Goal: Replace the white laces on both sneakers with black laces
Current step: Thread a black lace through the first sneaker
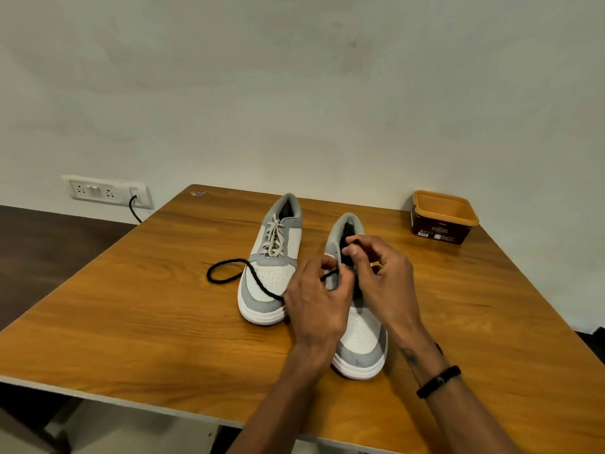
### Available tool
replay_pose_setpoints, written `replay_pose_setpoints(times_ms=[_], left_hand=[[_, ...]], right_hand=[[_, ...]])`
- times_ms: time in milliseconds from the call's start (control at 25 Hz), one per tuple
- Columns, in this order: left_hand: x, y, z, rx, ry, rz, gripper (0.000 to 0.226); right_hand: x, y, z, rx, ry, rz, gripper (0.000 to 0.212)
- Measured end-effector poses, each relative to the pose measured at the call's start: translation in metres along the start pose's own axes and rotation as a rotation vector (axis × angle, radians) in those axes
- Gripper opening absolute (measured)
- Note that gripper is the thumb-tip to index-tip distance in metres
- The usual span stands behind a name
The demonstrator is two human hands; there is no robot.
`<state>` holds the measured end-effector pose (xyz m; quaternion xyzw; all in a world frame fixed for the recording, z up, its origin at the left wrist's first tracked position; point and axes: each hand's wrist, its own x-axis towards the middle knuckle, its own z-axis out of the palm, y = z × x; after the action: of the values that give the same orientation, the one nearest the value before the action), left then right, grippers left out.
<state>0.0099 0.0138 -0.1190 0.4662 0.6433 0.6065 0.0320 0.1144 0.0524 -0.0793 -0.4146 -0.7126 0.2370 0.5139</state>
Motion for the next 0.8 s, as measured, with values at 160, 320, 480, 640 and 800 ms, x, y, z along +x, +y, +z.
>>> replay_pose_setpoints(times_ms=[160, 320, 480, 640, 800], left_hand=[[0.032, 0.0, 0.028, 0.123, -0.021, 0.038, 0.016], [0.07, -0.016, 0.06, 0.033, -0.072, 0.016, 0.012], [0.081, -0.036, 0.077, -0.217, -0.099, -0.086, 0.003], [0.083, -0.044, 0.081, -0.321, -0.094, -0.105, 0.009], [0.081, -0.041, 0.081, -0.369, -0.103, -0.095, 0.014]], right_hand=[[0.033, 0.02, 0.005, 0.004, 0.084, 0.011, 0.025], [0.07, 0.048, 0.013, -0.164, 0.093, -0.059, 0.015], [0.079, 0.067, 0.016, -0.215, 0.09, -0.154, 0.015], [0.074, 0.075, 0.019, -0.219, 0.071, -0.229, 0.03], [0.076, 0.079, 0.019, -0.215, 0.053, -0.273, 0.028]])
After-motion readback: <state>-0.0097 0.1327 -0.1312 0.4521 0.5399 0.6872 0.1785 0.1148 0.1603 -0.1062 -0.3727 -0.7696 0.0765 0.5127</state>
